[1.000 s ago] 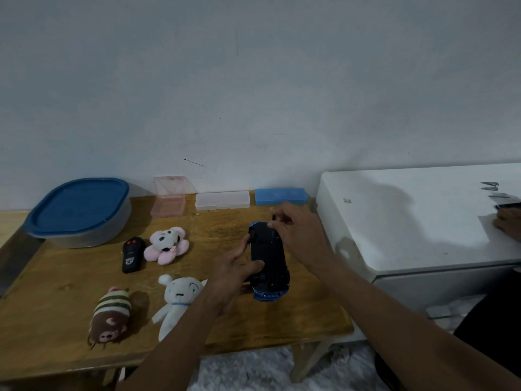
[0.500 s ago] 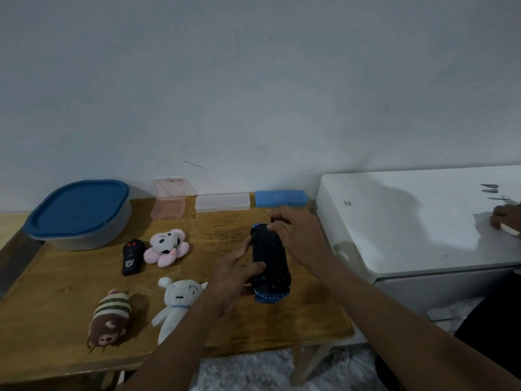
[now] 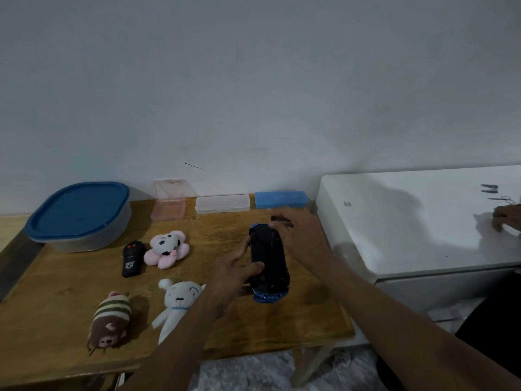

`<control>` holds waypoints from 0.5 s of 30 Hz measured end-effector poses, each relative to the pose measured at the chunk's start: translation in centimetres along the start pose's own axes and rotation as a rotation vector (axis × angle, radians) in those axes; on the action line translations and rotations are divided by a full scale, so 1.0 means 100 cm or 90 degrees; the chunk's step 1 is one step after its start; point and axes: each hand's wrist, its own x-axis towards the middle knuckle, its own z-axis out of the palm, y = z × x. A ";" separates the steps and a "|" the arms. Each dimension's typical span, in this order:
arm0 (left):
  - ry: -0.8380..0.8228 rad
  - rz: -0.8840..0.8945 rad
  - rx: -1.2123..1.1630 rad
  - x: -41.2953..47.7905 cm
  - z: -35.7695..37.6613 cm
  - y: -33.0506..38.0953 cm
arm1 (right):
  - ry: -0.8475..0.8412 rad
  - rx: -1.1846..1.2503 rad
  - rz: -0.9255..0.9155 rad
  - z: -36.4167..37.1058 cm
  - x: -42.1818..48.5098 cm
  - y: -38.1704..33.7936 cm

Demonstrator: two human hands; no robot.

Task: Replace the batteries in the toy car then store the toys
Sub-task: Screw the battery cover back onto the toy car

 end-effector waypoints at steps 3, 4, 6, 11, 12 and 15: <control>0.001 0.001 -0.008 0.000 -0.001 0.000 | 0.011 0.010 0.020 0.000 0.001 -0.001; -0.001 0.001 -0.011 0.001 -0.001 0.000 | 0.017 0.006 0.021 0.001 0.001 -0.001; -0.004 0.001 -0.009 0.001 -0.001 0.001 | 0.023 0.001 0.014 0.001 0.000 -0.001; 0.000 0.005 -0.001 0.003 -0.002 -0.001 | 0.047 -0.036 -0.023 0.003 -0.001 -0.001; -0.001 0.004 -0.004 0.003 -0.002 -0.001 | 0.054 -0.043 -0.032 0.003 -0.001 -0.001; -0.005 0.006 -0.004 0.004 -0.002 0.001 | 0.064 -0.058 -0.060 0.006 -0.001 0.000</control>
